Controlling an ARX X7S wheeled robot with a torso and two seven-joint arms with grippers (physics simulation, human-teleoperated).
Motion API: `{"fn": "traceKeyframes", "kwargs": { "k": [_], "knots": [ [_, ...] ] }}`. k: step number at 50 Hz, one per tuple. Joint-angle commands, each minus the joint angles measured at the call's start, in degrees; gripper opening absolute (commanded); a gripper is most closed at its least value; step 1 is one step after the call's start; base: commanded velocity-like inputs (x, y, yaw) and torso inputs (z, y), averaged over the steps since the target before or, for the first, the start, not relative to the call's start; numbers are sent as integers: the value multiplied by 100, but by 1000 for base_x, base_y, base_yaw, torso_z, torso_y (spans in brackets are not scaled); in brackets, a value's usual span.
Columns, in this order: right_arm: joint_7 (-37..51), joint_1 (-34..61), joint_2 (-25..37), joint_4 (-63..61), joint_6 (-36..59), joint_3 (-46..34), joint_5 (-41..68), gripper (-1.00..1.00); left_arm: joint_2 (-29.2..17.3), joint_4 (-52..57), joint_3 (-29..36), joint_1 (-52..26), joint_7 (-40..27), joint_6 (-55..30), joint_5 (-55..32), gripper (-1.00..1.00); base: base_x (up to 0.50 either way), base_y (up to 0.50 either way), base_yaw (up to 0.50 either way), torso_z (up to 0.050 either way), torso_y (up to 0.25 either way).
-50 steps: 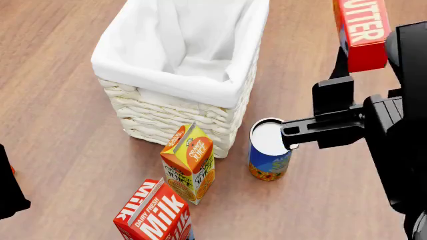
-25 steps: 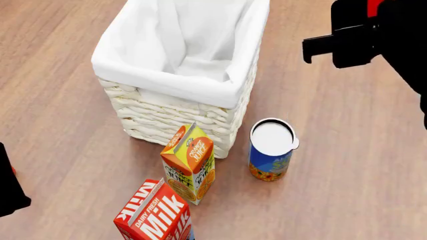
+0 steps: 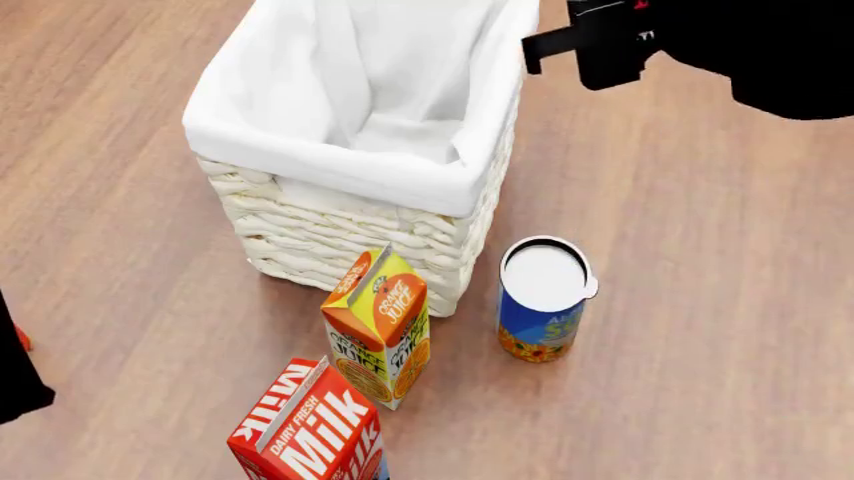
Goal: Pick up the butter and put it in the basket.
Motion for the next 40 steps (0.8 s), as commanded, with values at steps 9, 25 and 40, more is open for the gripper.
{"fn": "traceKeyframes", "kwargs": {
  "k": [9, 25, 40],
  "knots": [
    [-2487, 1012, -1542, 2753, -1279, -1529, -1569, -100, -31, -32, -23, -84, -76, -33, -103, 100, 0, 0, 0, 1, 1],
    [-3853, 1072, -2686, 4759, -2467, -1359, -2694, -100, -152, 304, -214, 77, -284, -166, -436, 100, 0, 0, 0, 1, 1],
    [-3991, 897, -2743, 4760, -2862, -1518, -2306, -100, -229, 795, -290, 440, -486, -251, -661, 100, 0, 0, 0, 0, 1]
  ]
}}
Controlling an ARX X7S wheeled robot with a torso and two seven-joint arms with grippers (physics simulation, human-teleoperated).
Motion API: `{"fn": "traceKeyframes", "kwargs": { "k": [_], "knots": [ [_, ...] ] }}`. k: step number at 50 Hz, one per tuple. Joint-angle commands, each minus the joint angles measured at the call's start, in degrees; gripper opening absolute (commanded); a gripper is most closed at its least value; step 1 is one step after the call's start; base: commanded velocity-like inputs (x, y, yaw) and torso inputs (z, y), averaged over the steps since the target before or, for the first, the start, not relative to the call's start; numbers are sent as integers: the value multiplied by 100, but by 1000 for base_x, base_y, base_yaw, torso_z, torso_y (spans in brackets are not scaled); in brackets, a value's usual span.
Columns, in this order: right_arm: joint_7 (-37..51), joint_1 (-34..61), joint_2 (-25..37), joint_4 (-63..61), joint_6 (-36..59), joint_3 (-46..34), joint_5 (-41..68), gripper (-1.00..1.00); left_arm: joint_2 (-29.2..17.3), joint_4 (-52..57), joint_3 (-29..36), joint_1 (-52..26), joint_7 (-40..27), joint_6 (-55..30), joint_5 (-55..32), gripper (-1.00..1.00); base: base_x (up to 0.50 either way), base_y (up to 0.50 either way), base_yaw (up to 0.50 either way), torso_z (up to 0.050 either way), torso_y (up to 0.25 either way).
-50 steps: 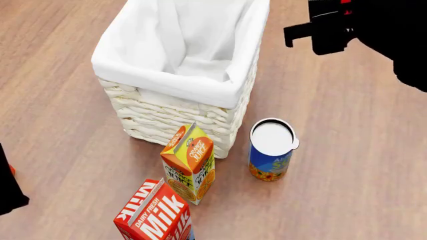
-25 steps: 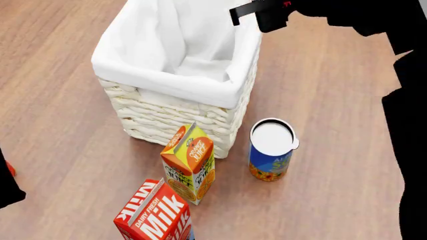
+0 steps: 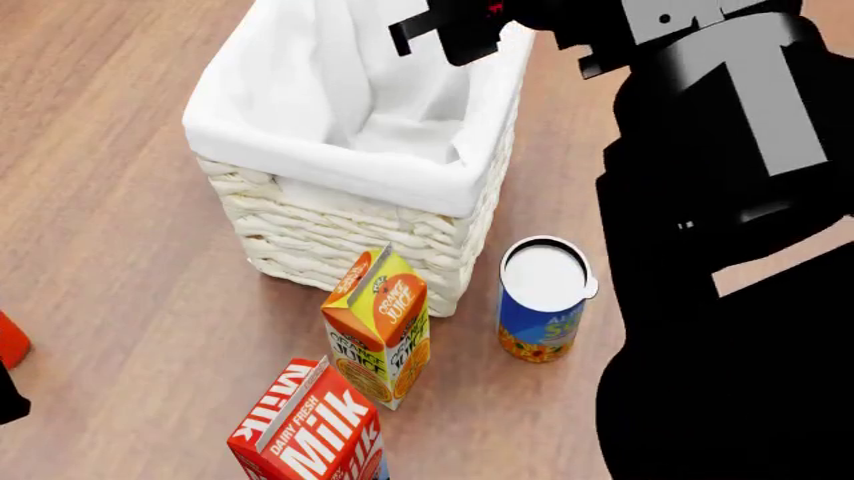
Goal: Pick up the butter and put it in the basket.
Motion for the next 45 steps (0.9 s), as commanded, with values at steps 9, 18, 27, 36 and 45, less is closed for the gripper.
{"fn": "traceKeyframes", "kwargs": {
  "k": [9, 18, 27, 36, 45],
  "knots": [
    [-295, -50, -170, 137, -665, -847, 898, -100, -99, 442, -85, 319, -214, -103, -265, 100, 0, 0, 0, 1, 1],
    [-399, -78, -170, 96, -816, -1700, 1797, -100, -125, 526, -79, 391, -254, -114, -308, 100, 0, 0, 0, 0, 1],
    [-627, -68, -170, -16, -857, -2238, 2265, -100, -154, 598, -89, 424, -309, -131, -377, 100, 0, 0, 0, 1, 1],
    [-888, -115, -170, -50, -891, -2429, 2356, -100, -155, 655, -47, 489, -306, -104, -350, 100, 0, 0, 0, 0, 1],
    [-903, -160, -170, -75, -851, -2471, 2372, -100, -228, 801, -145, 568, -389, -117, -520, 100, 0, 0, 0, 0, 1]
  ]
}}
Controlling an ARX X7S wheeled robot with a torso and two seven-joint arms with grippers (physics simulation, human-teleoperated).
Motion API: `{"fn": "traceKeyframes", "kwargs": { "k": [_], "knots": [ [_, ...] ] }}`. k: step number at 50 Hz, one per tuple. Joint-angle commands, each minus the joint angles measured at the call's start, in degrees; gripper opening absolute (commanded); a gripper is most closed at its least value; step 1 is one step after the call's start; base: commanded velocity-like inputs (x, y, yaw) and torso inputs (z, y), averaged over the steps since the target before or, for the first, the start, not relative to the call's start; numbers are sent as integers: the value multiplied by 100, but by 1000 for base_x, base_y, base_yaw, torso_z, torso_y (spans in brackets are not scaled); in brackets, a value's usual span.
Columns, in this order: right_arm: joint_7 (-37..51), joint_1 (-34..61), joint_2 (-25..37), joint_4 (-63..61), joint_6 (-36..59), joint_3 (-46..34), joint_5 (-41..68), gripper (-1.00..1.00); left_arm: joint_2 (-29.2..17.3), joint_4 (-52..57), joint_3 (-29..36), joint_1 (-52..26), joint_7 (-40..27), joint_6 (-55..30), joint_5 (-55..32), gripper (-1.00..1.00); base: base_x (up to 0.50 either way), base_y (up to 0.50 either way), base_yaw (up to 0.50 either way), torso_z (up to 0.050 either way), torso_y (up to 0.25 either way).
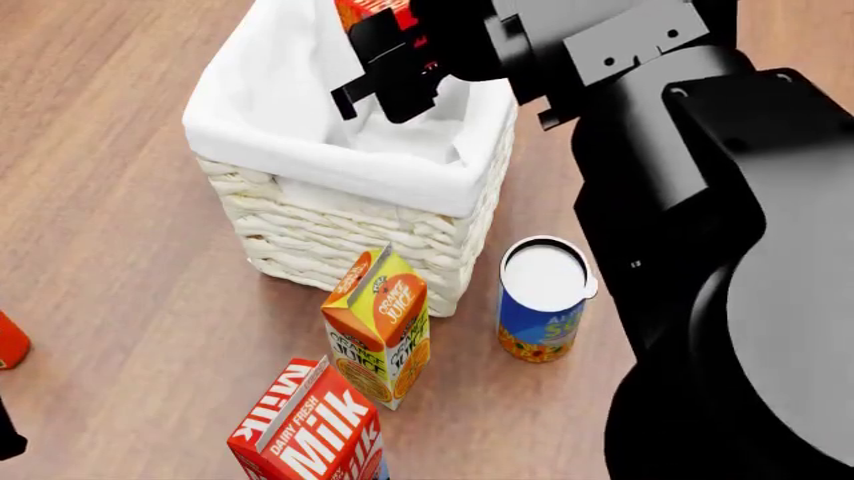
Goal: Pick up the butter and put it in the basket.
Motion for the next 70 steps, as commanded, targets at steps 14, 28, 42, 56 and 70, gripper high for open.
{"fn": "traceKeyframes", "kwargs": {
  "k": [14, 28, 42, 56, 70],
  "knots": [
    [-103, -16, 0, -114, 164, 2, 21, -100, -90, 365, -76, 239, -181, -5, -199, 100, 0, 0, 0, 1, 1],
    [-62, -88, 0, -23, 53, 82, -3, -100, -130, 461, -83, 289, -248, 0, -271, 100, 0, 0, 0, 1, 1],
    [-172, -183, 0, 94, -315, 224, -239, -100, -192, 627, -177, 429, -379, 15, -442, 100, 0, 0, 0, 0, 1],
    [-177, -217, 0, 125, -320, 719, -711, -100, -233, 688, -185, 478, -418, 43, -475, 100, 0, 0, 0, 1, 1],
    [-164, -235, 0, 127, -480, 1030, -1047, -100, -264, 669, -177, 474, -429, 75, -494, 100, 0, 0, 0, 1, 1]
  ]
}}
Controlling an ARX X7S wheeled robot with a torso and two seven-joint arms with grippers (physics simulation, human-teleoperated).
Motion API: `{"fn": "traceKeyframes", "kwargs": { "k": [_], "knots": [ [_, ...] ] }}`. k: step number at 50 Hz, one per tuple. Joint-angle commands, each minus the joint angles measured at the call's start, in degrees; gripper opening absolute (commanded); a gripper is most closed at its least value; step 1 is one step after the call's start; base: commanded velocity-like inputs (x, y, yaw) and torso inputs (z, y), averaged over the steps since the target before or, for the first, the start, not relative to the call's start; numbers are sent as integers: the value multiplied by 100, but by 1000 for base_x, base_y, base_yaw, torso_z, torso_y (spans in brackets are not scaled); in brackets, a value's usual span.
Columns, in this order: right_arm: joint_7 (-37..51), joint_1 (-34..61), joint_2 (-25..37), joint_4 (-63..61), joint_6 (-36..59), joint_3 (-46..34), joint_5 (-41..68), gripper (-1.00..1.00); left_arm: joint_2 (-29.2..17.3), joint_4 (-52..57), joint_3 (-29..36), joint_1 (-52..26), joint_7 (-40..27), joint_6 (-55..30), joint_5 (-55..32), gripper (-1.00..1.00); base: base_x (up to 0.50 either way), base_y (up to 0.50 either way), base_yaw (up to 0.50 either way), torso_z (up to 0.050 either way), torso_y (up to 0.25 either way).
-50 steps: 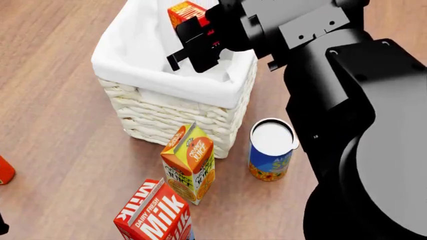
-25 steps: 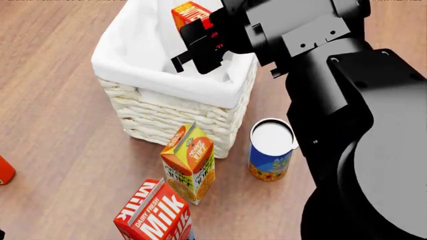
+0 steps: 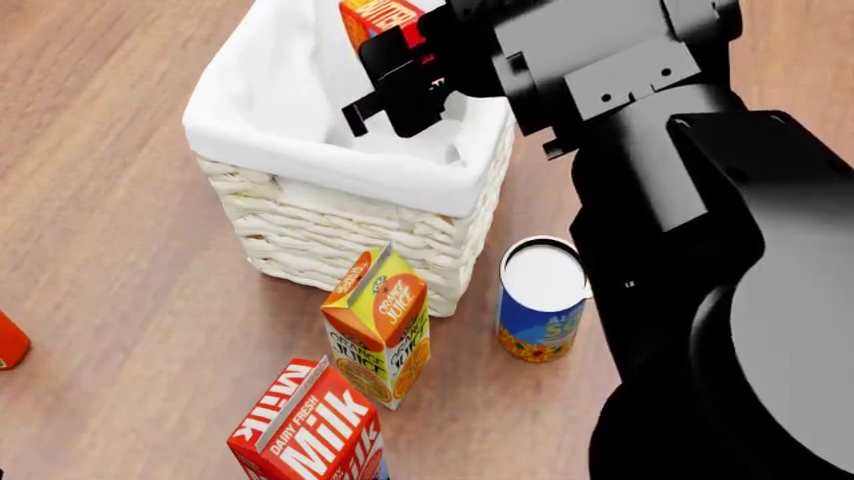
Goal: Pick up the butter and put it in the basket.
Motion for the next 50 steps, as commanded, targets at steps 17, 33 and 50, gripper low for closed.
{"fn": "traceKeyframes", "kwargs": {
  "k": [17, 33, 50],
  "knots": [
    [12, 46, 0, -3, -508, 1195, -1169, 100, -75, 9, -19, 23, -31, 69, -87, 100, 0, 0, 0, 0, 0],
    [280, 79, 6, -3, -1888, 2796, -2920, 100, -101, -38, -21, 3, -12, 129, -72, 100, 0, 0, 0, 0, 0],
    [1454, -454, 692, -1825, -2636, 2721, -2656, 100, -168, -95, -68, 46, 162, 264, -36, 100, 0, 0, 0, 0, 0]
  ]
}}
